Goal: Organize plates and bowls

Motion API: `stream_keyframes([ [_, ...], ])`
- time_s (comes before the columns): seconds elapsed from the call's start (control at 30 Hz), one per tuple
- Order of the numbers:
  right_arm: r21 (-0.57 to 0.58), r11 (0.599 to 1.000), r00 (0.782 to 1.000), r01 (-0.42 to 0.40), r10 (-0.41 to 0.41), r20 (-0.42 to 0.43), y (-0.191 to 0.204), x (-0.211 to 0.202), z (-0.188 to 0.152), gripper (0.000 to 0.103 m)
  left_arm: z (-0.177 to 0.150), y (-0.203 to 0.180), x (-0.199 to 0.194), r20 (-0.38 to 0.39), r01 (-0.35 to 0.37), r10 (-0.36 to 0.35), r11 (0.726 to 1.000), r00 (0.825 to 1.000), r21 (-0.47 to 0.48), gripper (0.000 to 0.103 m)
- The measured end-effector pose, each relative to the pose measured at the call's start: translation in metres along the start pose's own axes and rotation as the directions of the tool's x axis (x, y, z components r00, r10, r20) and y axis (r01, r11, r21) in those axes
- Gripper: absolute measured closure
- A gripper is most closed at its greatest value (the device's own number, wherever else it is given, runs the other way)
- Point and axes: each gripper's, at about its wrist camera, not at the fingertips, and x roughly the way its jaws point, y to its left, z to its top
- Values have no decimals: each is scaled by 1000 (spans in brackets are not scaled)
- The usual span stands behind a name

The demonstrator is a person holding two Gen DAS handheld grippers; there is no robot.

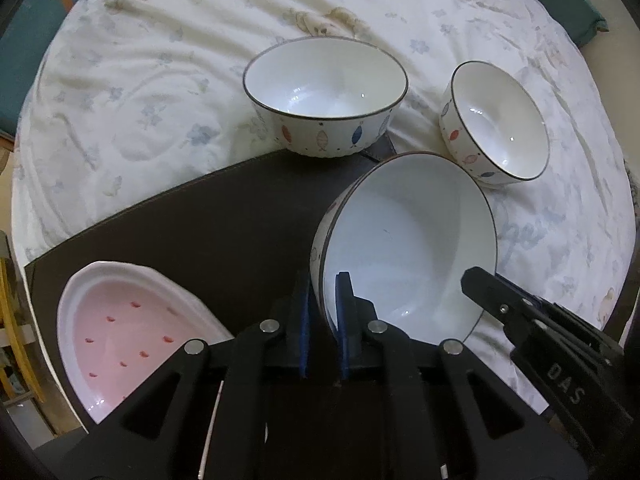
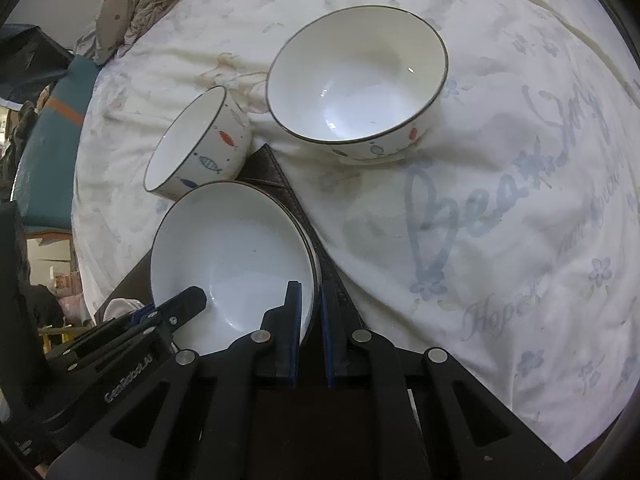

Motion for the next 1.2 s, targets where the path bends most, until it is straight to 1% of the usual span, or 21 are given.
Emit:
stream_keyframes([
  [0.1,-11,1000,1000,-11,11,5,4,-3,-2,92,-8,2,-12,15,-3,3,1000,1000,-1,93],
  [0.3,-31,999,999,-41,41,26,14,-16,-10,92,-15,14,-31,44,-9,9,1000,999,-11,93],
  [0.5,-66,996,997,-63,66,47,27,-30,-21,92,-29,27,-53,78,-8,9,1000,997,-10,93],
  [0.7,-122,989,993,-89,98,68,47,-45,-36,92,-50,52,-81,107,29,-26,999,994,-31,91],
  [0.87,-184,977,989,-111,128,81,69,-53,-54,92,-69,75,-99,135,23,-19,999,991,-31,91],
  [1.2,-262,954,983,-144,168,71,111,-48,-90,92,-98,121,-110,143,20,-14,999,990,-35,91],
])
